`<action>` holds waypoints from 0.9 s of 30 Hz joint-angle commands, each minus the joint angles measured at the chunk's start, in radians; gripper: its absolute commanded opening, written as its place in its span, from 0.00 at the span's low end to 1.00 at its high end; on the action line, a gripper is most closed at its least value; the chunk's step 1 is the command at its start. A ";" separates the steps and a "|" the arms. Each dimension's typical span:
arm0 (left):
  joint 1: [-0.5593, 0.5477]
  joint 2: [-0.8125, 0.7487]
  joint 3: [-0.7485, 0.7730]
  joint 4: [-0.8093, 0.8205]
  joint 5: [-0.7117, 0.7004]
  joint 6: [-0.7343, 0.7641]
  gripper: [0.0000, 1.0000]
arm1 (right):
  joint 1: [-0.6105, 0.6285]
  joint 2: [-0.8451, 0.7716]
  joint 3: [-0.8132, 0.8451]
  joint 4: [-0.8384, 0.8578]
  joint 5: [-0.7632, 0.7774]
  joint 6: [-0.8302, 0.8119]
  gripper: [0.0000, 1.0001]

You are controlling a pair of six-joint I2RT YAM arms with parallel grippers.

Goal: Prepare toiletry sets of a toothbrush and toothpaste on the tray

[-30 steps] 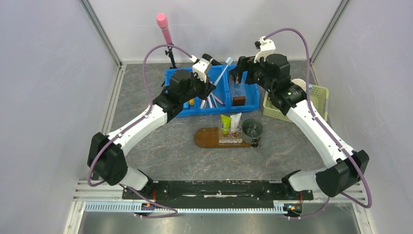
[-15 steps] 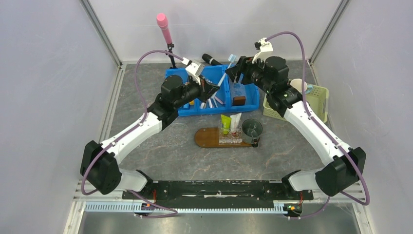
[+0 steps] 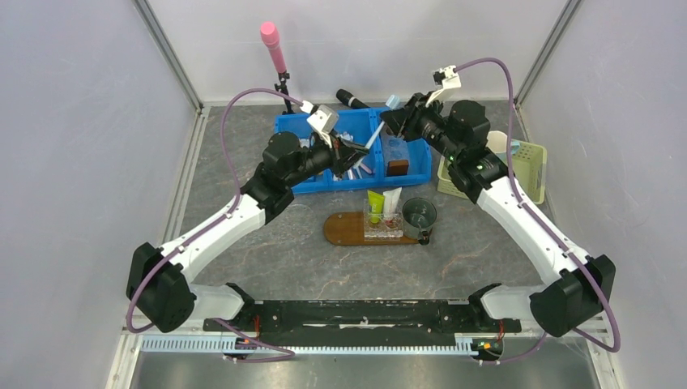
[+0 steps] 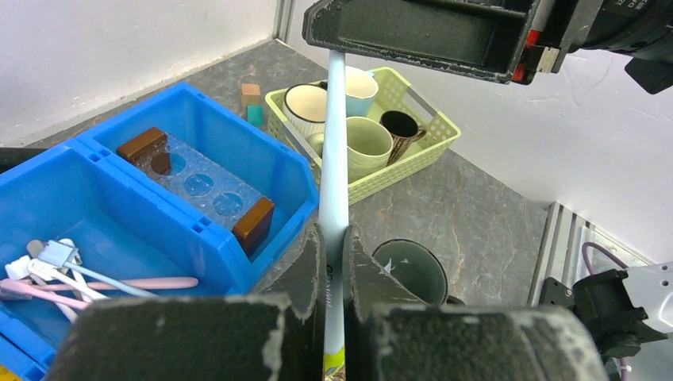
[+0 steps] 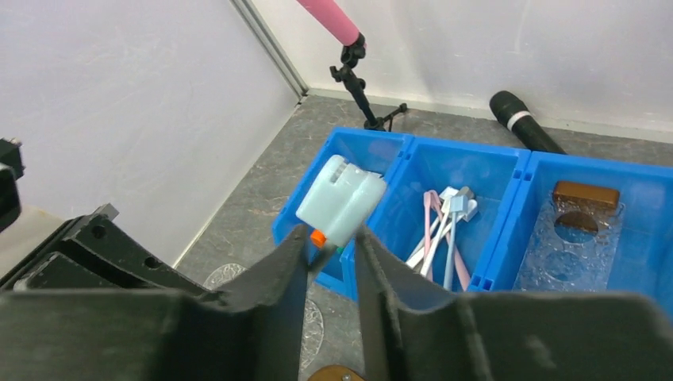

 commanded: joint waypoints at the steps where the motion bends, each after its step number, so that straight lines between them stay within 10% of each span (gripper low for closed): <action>1: -0.005 -0.040 -0.013 0.066 0.024 -0.028 0.02 | -0.003 -0.048 -0.022 0.068 -0.035 0.022 0.27; 7: -0.009 -0.056 -0.037 0.073 0.035 -0.014 0.16 | -0.003 -0.091 -0.077 0.115 -0.083 0.015 0.00; 16: -0.007 -0.154 -0.128 0.026 -0.025 0.004 0.73 | -0.003 -0.299 -0.317 0.248 -0.204 -0.215 0.00; 27: -0.006 -0.342 -0.244 -0.117 -0.282 0.018 0.90 | -0.003 -0.584 -0.690 0.512 -0.449 -0.513 0.00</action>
